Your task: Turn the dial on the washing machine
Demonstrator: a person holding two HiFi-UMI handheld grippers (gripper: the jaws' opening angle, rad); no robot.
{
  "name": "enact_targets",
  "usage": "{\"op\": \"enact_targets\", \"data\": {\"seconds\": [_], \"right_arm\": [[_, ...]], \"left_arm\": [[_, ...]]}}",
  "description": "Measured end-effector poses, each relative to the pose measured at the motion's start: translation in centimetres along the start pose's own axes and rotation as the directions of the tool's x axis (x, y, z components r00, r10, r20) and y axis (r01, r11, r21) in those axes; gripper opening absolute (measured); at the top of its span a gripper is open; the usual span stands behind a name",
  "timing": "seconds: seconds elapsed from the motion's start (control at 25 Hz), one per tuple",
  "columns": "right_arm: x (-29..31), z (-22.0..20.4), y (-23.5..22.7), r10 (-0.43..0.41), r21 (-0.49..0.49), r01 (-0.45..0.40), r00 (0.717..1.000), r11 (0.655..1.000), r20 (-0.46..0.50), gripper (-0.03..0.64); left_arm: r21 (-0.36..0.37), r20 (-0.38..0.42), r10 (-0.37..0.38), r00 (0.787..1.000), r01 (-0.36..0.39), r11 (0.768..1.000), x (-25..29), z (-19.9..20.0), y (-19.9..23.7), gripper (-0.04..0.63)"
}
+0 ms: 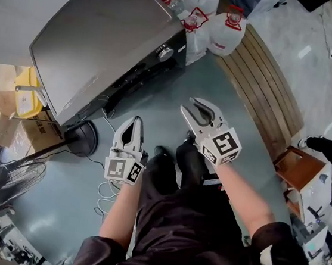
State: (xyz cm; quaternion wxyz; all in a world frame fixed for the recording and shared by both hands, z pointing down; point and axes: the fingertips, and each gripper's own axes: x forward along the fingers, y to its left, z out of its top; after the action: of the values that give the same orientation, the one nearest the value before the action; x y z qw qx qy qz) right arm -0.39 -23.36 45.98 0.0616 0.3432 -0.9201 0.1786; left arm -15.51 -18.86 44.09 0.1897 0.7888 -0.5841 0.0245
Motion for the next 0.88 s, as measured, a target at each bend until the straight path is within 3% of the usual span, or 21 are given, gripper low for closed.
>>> {"op": "enact_targets", "data": {"seconds": [0.2, 0.44, 0.64, 0.88], "right_arm": [[5.3, -2.2, -2.4, -0.005, 0.031, 0.005, 1.000, 0.999, -0.009, 0.186], [9.5, -2.6, -4.2, 0.016, -0.028, -0.015, 0.999, 0.999, 0.047, 0.235], [13.1, -2.5, -5.9, 0.018, -0.070, -0.014, 0.998, 0.997, 0.062, 0.245], [15.0, -1.6, -7.5, -0.029, -0.117, 0.041, 0.994, 0.992, 0.102, 0.275]], "left_arm": [[-0.027, -0.004, -0.003, 1.000, 0.002, 1.000, 3.4, -2.8, 2.6, 0.015], [-0.045, -0.011, -0.041, 0.999, 0.040, 0.998, 7.5, -5.8, 4.2, 0.015], [-0.008, 0.009, -0.056, 0.998, 0.056, 0.998, 9.8, -6.8, 5.4, 0.015], [-0.022, 0.026, -0.067, 0.997, 0.068, 0.997, 11.5, -8.0, 5.2, 0.015]]}}
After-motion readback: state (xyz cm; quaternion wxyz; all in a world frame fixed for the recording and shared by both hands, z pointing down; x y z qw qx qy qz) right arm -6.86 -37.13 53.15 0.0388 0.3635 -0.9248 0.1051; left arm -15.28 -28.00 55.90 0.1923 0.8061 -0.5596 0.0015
